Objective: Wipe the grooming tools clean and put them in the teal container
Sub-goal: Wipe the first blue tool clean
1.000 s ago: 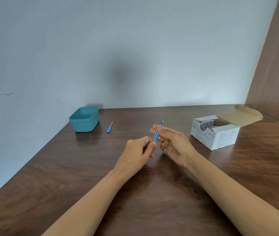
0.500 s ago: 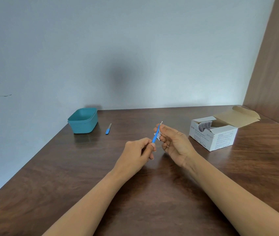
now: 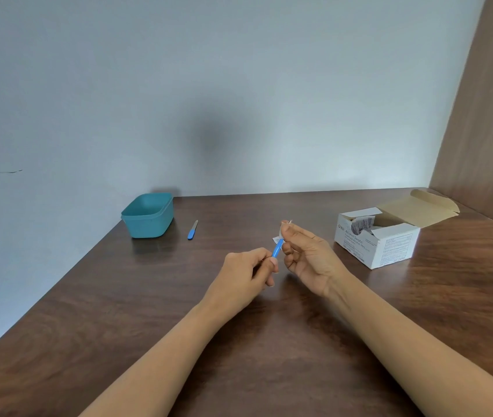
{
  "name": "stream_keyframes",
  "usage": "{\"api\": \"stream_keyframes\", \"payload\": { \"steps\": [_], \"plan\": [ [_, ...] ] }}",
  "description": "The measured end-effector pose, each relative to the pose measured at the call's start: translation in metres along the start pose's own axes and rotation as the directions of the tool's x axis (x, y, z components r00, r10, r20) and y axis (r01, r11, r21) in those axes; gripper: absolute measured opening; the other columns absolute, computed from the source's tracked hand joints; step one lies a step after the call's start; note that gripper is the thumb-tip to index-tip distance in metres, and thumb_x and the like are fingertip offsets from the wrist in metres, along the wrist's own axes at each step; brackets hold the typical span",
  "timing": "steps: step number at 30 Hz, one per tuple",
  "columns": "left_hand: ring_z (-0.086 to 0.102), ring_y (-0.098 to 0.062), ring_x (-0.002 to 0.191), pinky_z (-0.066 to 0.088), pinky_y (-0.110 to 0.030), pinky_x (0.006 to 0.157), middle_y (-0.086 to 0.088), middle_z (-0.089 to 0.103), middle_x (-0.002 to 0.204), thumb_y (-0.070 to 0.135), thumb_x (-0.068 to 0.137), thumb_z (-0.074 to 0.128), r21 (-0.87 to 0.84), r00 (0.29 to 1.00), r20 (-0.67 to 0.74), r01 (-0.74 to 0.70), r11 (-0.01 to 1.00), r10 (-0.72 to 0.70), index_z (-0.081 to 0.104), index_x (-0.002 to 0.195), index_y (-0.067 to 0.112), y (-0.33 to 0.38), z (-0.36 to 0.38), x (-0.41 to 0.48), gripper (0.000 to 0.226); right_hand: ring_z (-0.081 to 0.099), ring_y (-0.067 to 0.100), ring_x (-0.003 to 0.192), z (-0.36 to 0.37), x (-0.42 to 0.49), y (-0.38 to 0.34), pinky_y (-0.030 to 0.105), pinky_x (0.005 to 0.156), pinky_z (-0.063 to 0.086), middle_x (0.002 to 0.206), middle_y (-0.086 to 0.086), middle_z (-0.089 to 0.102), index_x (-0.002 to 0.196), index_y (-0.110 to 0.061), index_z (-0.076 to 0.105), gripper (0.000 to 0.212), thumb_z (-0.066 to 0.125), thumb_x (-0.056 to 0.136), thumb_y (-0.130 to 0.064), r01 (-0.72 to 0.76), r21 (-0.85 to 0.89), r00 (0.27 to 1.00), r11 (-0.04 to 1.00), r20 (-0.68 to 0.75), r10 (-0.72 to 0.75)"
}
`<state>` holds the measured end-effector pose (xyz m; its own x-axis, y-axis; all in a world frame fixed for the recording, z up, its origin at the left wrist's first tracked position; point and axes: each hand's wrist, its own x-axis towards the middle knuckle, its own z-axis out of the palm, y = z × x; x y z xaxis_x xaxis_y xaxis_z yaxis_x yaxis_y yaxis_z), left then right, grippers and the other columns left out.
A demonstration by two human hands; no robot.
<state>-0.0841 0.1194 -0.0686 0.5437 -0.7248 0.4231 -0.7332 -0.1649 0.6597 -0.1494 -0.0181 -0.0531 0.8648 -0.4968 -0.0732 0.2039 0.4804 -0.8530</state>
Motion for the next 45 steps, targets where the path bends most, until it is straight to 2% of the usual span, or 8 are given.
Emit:
{"api": "stream_keyframes", "payload": {
  "steps": [6,10,13,16,20,34,39,45],
  "plan": [
    [0.065,-0.011,0.062,0.054,-0.031,0.067,0.008,0.065,0.063,0.023,0.098,0.05,0.033,1.0,0.003,0.006,0.999,-0.006,0.065,0.083,0.015,-0.002,0.001,-0.002,0.022,0.045,0.003,0.052,-0.001,0.0,0.006,0.017,0.052,0.034,0.06,-0.006,0.057,0.082,-0.014,0.072,0.013,0.077,0.074,-0.022,0.004,-0.089,0.998,0.996,-0.065,-0.009],
    [0.065,-0.01,0.061,0.055,-0.029,0.067,0.01,0.065,0.063,0.023,0.097,0.05,0.052,1.0,-0.007,-0.007,0.999,0.008,0.065,0.085,0.015,-0.001,0.001,-0.001,0.021,0.049,0.003,0.061,-0.002,0.0,0.004,0.018,0.057,0.035,0.074,-0.009,0.069,0.091,-0.014,0.074,0.015,0.066,0.086,-0.025,0.017,-0.135,1.0,0.991,-0.008,-0.019],
    [0.064,-0.011,0.061,0.055,-0.029,0.066,0.009,0.065,0.063,0.023,0.097,0.051,0.047,1.0,-0.015,-0.019,0.999,0.019,0.065,0.084,0.016,-0.001,0.001,0.0,0.021,0.052,0.001,0.058,-0.003,0.001,0.001,0.019,0.061,0.033,0.08,-0.007,0.072,0.093,-0.015,0.072,0.012,0.061,0.09,-0.018,-0.002,-0.071,1.0,0.997,0.025,0.003],
    [0.064,-0.011,0.061,0.054,-0.027,0.066,0.009,0.065,0.064,0.022,0.097,0.051,0.047,0.999,-0.025,-0.034,0.998,0.035,0.066,0.084,0.015,-0.001,0.001,0.0,0.021,0.053,0.001,0.054,-0.002,0.001,0.0,0.019,0.06,0.03,0.079,-0.007,0.072,0.092,-0.015,0.071,0.01,0.064,0.085,-0.012,-0.008,0.002,1.0,1.0,0.025,0.008],
    [0.064,-0.009,0.061,0.052,-0.023,0.064,0.008,0.066,0.064,0.02,0.097,0.052,0.064,0.998,-0.043,-0.041,0.997,0.044,0.066,0.083,0.013,-0.001,0.002,-0.001,0.021,0.049,0.002,0.053,-0.001,0.001,0.004,0.018,0.057,0.03,0.077,-0.006,0.069,0.087,-0.016,0.072,0.017,0.075,0.07,-0.02,-0.021,-0.007,1.0,1.0,-0.009,0.021],
    [0.062,-0.001,0.058,0.051,-0.018,0.061,0.006,0.067,0.062,0.02,0.092,0.059,0.062,0.992,-0.126,0.007,0.998,0.001,0.064,0.077,0.011,-0.002,0.001,-0.001,0.018,0.043,0.004,0.056,0.002,0.0,0.016,0.017,0.051,0.038,0.079,0.004,0.06,0.09,-0.01,0.076,0.018,0.079,0.074,-0.019,-0.008,-0.224,1.0,0.975,-0.025,0.003],
    [0.06,-0.01,0.058,0.044,-0.015,0.059,0.005,0.068,0.061,0.023,0.089,0.064,0.066,0.989,-0.145,0.021,0.998,-0.011,0.066,0.077,0.013,0.002,0.001,0.002,0.016,0.043,0.004,0.053,-0.002,0.004,0.008,0.015,0.045,0.033,0.072,-0.001,0.061,0.074,-0.013,0.075,0.005,0.079,0.074,-0.016,0.0,-0.129,0.992,0.992,-0.122,-0.016],
    [0.06,-0.015,0.06,0.047,-0.023,0.06,0.002,0.068,0.062,0.025,0.088,0.065,0.044,0.988,-0.149,0.035,0.998,-0.028,0.065,0.077,0.014,0.002,0.002,0.002,0.016,0.041,0.004,0.051,-0.001,0.003,0.006,0.014,0.044,0.033,0.073,0.002,0.06,0.077,-0.014,0.074,0.013,0.081,0.071,-0.023,0.043,-0.066,0.976,0.997,-0.21,-0.056]
  ]
}}
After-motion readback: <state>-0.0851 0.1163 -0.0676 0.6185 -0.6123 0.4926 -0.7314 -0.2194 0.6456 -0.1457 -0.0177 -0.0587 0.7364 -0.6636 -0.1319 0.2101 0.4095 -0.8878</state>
